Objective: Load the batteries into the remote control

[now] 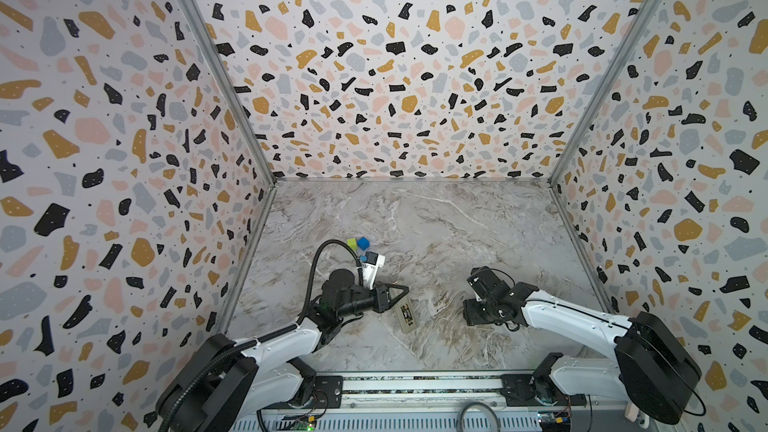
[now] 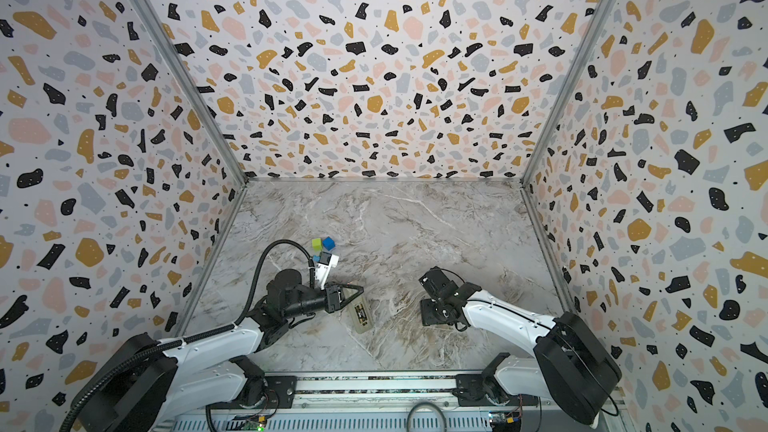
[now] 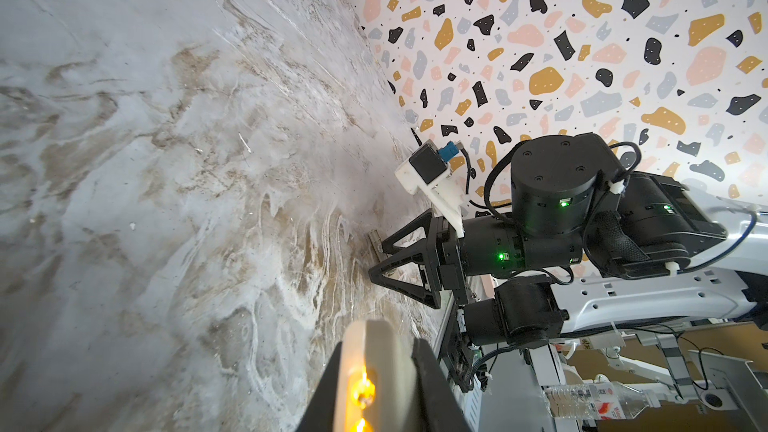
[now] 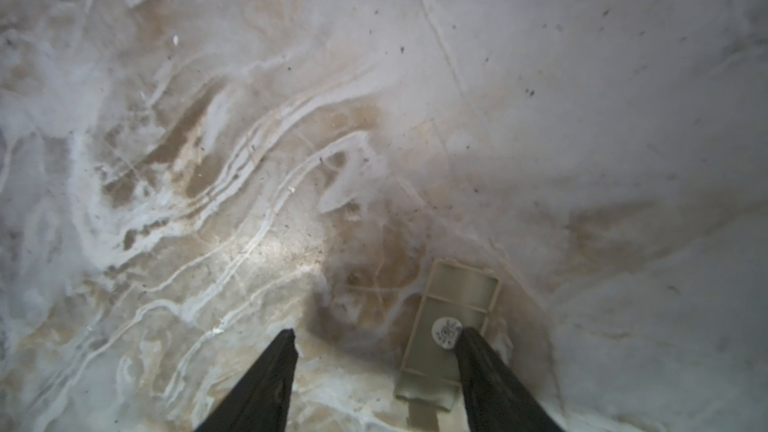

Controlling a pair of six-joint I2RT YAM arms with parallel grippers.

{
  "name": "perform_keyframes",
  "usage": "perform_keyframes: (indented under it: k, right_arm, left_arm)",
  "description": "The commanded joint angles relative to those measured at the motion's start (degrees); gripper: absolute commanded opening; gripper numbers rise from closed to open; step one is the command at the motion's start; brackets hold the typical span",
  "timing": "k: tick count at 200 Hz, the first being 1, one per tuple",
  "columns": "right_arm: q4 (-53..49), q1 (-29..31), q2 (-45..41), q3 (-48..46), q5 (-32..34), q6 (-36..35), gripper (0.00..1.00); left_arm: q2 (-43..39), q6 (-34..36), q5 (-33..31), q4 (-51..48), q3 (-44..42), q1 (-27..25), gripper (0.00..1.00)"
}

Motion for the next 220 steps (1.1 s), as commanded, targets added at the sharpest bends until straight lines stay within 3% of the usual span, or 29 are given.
perform_keyframes:
  k: [1,83,220]
  right_arm:
    - [-1.29,-0.19,-0.32,-0.71,1.42,-0.01,0.63]
    - [-4.21,0.73,-3.70,1.00,4.88,1.60,0.60]
    - [-0.70,0.57,0.13,-0.94,3.23,0.70,0.57]
  left_arm:
    - [-0.05,0.92,0.09,4.08,1.43,-0.36,0.00]
    - [-0.63,0.97,0.05,4.41,1.08,-0.36,0.00]
    - [-0.19,1.30,-0.08,4.15,0.99,-0.42,0.00]
